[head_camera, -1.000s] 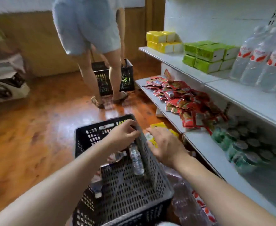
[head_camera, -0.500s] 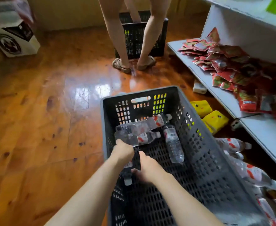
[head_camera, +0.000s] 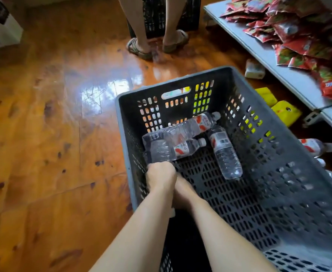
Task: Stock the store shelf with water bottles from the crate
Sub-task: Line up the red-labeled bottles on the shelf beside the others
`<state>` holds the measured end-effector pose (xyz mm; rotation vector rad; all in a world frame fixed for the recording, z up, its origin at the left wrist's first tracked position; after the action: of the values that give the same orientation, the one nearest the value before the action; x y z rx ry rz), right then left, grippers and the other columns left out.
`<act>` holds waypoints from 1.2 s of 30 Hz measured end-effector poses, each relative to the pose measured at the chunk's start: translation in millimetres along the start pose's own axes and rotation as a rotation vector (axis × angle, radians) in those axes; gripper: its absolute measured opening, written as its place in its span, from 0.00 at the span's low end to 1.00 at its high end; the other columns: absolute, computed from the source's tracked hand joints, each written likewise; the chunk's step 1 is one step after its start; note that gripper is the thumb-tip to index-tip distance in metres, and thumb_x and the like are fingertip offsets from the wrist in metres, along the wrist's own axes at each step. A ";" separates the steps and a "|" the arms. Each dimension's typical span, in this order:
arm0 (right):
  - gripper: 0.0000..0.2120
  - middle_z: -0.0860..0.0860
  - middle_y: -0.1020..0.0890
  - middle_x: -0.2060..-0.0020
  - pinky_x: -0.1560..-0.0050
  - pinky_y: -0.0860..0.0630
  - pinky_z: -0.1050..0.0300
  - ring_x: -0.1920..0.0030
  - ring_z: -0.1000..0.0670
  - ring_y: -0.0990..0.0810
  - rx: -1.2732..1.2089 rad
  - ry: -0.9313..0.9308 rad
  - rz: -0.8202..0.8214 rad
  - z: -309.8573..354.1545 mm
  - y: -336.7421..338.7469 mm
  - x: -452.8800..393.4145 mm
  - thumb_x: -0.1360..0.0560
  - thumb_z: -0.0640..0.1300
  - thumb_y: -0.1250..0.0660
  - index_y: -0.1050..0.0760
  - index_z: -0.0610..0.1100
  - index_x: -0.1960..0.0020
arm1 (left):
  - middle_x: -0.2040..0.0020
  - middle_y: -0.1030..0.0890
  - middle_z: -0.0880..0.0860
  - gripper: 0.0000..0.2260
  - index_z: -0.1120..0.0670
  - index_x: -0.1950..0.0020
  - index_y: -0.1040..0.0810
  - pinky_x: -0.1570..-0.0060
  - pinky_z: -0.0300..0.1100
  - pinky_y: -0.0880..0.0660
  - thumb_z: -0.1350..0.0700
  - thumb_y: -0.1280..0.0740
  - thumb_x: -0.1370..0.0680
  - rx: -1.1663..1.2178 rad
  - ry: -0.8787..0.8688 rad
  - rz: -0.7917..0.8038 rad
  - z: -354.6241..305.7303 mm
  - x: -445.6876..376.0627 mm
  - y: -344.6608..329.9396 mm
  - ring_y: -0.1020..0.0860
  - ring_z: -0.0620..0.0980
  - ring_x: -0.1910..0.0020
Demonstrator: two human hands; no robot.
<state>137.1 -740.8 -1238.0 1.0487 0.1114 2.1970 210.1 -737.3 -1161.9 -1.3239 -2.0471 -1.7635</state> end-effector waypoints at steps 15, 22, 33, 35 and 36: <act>0.21 0.56 0.16 0.57 0.53 0.18 0.51 0.57 0.54 0.18 0.269 0.221 -0.183 12.4 191.7 163.7 0.40 0.54 0.24 0.21 0.54 0.48 | 0.24 0.41 0.51 0.41 0.41 0.21 0.46 0.29 0.55 0.35 0.39 0.29 0.29 -0.413 -0.732 -0.227 -26.3 91.9 22.4 0.44 0.54 0.24; 0.31 0.56 0.21 0.40 0.47 0.24 0.63 0.45 0.57 0.21 0.406 0.387 -0.248 37.2 270.2 287.7 0.36 0.51 0.21 0.24 0.56 0.34 | 0.30 0.27 0.48 0.38 0.47 0.24 0.39 0.36 0.48 0.29 0.36 0.32 0.30 -0.423 -1.111 -0.089 -103.2 208.9 32.6 0.27 0.51 0.32; 0.21 0.58 0.19 0.57 0.49 0.19 0.42 0.53 0.49 0.16 0.010 0.727 -0.869 -3.7 378.5 446.2 0.22 0.60 0.34 0.31 0.64 0.30 | 0.58 0.21 0.42 0.32 0.42 0.44 0.31 0.62 0.41 0.26 0.25 0.31 0.38 -0.033 -1.285 -0.146 -211.9 356.8 37.5 0.22 0.41 0.61; 0.19 0.51 0.16 0.59 0.53 0.19 0.40 0.58 0.46 0.16 0.014 0.784 -0.991 -11.1 392.4 467.4 0.20 0.57 0.37 0.32 0.68 0.30 | 0.61 0.24 0.42 0.30 0.44 0.41 0.29 0.66 0.37 0.31 0.28 0.30 0.35 -0.039 -1.308 -0.175 -232.7 382.8 35.7 0.25 0.41 0.64; 0.18 0.49 0.15 0.58 0.54 0.19 0.41 0.59 0.47 0.16 0.023 0.801 -1.054 -13.9 398.5 476.9 0.19 0.56 0.37 0.32 0.68 0.30 | 0.60 0.24 0.43 0.31 0.46 0.39 0.29 0.65 0.40 0.31 0.29 0.30 0.33 -0.052 -1.322 -0.193 -241.6 393.8 34.2 0.25 0.44 0.63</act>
<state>-299.4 -745.1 -795.5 -0.0300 0.8330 1.4634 -107.7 -741.4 -824.8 -2.8651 -2.6633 -0.9434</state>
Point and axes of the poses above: each hand's wrist, its own x-axis away from the middle knuckle, its own y-axis out of the back of the hand, z = x × y, the point moved 2 cm from there along -x, towards the middle knuckle
